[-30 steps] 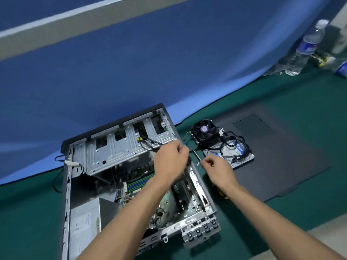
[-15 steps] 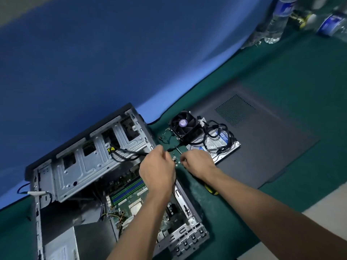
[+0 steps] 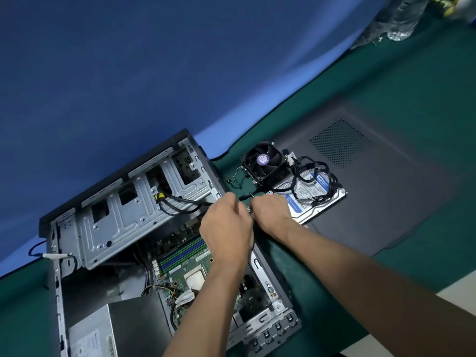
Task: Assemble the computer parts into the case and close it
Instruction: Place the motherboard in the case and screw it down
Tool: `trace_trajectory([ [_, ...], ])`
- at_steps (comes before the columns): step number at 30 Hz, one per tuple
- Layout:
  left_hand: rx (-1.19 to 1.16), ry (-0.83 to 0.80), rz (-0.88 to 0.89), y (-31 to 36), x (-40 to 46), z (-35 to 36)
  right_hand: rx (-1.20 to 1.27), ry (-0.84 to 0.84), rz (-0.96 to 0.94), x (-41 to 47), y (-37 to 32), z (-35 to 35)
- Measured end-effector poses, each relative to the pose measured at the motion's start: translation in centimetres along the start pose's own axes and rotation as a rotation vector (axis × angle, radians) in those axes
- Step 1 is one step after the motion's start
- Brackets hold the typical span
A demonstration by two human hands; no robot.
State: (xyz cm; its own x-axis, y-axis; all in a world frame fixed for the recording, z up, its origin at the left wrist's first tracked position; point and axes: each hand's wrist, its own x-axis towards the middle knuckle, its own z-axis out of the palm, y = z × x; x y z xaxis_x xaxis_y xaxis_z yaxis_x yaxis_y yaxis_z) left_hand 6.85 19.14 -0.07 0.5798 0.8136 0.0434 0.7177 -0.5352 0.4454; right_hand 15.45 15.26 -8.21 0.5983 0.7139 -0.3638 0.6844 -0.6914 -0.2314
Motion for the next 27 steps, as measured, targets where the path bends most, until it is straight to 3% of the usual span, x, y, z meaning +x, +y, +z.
trace_trajectory([
  [3,0.016,-0.006,0.008,0.0,0.1,0.0,0.165,0.032,0.076,0.0,0.0,0.1],
  [9,-0.019,0.004,0.073,-0.1,0.0,-0.1,1.063,0.043,0.247,-2.5,1.7,-2.1],
  [12,-0.054,0.001,0.089,-0.1,-0.3,-0.4,1.354,0.090,0.245,-4.8,2.1,-4.3],
  [18,-0.136,-0.135,0.127,-0.2,-1.3,-2.4,1.604,0.089,0.100,-8.7,0.5,-7.1],
  [22,-0.370,-0.318,0.059,0.0,-1.8,-3.8,1.605,0.053,0.076,-9.7,-0.9,-7.1],
  [27,-0.436,-0.444,-0.065,0.6,-1.6,-4.5,1.618,0.120,0.078,-10.5,-1.5,-6.5],
])
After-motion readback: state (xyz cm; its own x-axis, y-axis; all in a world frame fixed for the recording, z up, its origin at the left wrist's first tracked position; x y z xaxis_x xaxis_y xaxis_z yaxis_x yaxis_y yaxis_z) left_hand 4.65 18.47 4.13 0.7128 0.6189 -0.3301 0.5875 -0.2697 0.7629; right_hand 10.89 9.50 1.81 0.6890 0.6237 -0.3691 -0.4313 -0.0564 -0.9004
